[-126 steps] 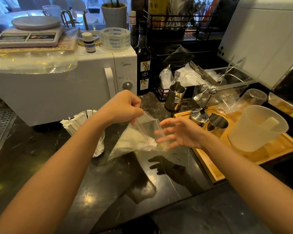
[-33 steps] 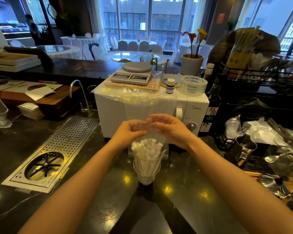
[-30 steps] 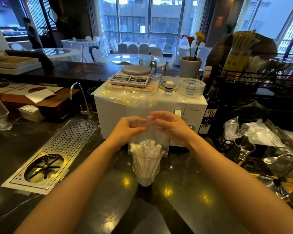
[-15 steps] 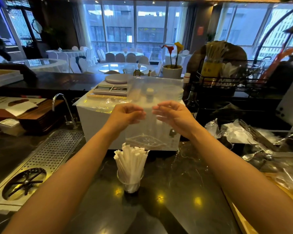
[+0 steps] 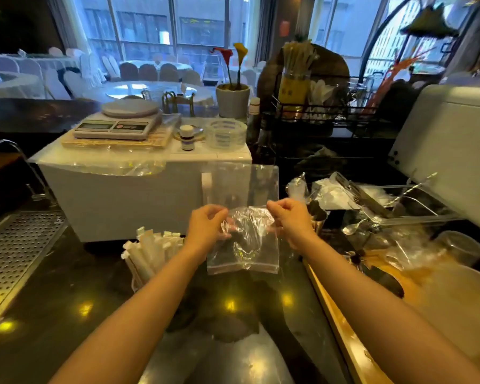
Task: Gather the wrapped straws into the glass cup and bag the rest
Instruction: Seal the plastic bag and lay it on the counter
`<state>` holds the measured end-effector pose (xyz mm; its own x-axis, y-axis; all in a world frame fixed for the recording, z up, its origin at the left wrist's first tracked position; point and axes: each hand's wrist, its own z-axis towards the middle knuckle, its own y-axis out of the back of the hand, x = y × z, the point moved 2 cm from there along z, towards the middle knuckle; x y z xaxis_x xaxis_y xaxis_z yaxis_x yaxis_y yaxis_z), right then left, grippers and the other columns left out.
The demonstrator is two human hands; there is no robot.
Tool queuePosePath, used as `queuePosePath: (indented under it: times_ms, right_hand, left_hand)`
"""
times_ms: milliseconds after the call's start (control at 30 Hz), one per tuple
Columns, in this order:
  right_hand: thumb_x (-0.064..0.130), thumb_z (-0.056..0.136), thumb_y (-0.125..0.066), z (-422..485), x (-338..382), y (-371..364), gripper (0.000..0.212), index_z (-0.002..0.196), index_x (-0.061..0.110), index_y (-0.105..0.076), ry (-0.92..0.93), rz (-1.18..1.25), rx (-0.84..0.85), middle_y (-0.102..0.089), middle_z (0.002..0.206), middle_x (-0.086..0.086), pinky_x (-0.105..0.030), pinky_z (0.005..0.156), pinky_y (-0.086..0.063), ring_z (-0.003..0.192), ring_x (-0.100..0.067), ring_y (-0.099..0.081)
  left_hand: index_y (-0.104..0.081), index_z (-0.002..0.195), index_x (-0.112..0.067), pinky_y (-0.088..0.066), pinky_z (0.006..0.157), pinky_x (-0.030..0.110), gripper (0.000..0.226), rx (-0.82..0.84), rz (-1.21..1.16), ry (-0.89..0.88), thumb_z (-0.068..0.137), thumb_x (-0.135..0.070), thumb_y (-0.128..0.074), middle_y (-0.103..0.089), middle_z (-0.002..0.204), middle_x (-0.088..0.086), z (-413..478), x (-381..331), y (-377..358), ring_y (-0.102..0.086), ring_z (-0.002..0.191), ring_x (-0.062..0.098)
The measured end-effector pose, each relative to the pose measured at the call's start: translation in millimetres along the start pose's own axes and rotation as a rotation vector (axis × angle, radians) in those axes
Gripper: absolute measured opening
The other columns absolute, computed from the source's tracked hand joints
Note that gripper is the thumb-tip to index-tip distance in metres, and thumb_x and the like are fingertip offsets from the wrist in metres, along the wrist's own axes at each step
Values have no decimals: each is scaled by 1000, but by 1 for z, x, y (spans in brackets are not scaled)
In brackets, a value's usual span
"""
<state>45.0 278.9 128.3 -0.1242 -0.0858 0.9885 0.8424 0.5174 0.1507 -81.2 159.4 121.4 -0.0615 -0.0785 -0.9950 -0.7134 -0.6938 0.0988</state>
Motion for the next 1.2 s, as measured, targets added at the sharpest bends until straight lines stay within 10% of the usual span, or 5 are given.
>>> queuePosePath:
  times_ms: [133,633,800,1067,1200]
  right_hand:
    - [16,92,-47,-1,-43,8,30,62,11,-46,25,-228,-131,-47,54,-3,-19,44,-38,47,-15,-48]
    - [14,94,-36,5,-133,16,17,104,2,-43,57,-1071,168,-61,106,-26,-42,71,-43,94,-43,-57]
    - [19,96,-34,6,-135,15,26,115,3,-42,26,-865,135,-59,111,-24,-44,77,-43,99,-39,-55]
    - [14,89,-50,16,-135,7,39,127,8,-40,-128,-504,166,-58,100,-15,-46,81,-51,94,-35,-59]
    - [1,84,-50,18,-140,7,29,112,9,-48,-198,-484,253,-50,98,-7,-20,42,-48,68,-20,-55]
  left_hand:
    - [-53,73,-11,-47,48,31,21,-42,164,12,92,-13,-45,-58,64,10,-2,43,-25,-55,39,9]
    - [-35,108,-5,-44,69,44,24,40,960,24,97,-26,-30,-65,99,25,-15,126,-71,-60,88,43]
    - [-21,139,-12,-45,79,48,46,-18,961,83,96,-25,-30,-50,128,19,-15,134,-71,-55,103,44]
    - [-39,134,-7,-41,94,38,42,43,788,108,92,-11,-38,-41,140,12,-9,135,-61,-48,119,32]
    - [-44,131,-4,-35,102,33,47,22,719,130,85,5,-37,-42,142,12,-5,130,-59,-43,126,29]
